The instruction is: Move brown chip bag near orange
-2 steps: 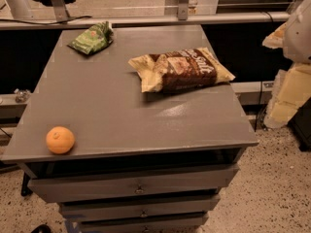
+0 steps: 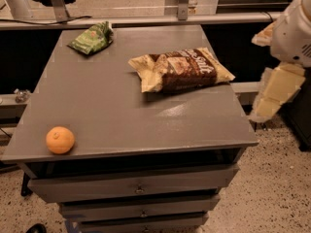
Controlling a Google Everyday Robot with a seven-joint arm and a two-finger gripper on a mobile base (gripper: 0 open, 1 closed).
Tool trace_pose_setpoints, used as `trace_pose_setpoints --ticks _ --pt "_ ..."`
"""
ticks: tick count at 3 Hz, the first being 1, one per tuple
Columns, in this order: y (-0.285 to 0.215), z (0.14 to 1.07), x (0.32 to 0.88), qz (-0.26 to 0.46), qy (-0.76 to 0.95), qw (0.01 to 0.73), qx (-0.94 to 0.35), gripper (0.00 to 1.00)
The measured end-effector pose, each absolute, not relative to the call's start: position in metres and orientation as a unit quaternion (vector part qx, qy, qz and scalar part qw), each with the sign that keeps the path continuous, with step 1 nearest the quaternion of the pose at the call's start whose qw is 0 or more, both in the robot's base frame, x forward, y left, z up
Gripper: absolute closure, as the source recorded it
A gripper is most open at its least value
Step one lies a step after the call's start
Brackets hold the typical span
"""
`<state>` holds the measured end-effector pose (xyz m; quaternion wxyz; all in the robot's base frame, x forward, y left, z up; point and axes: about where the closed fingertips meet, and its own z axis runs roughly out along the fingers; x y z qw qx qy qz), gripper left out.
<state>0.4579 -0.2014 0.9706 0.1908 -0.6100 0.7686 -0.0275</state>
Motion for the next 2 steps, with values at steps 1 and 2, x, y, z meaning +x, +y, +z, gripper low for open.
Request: trace_pose_setpoints --ticks 1,2 --pt "-0.171 0.953 0.507 -0.01 0.743 0.247 -0.622 0.0" --pt "-0.146 0.938 0.556 0.002 0.724 0.294 -0.624 0.0"
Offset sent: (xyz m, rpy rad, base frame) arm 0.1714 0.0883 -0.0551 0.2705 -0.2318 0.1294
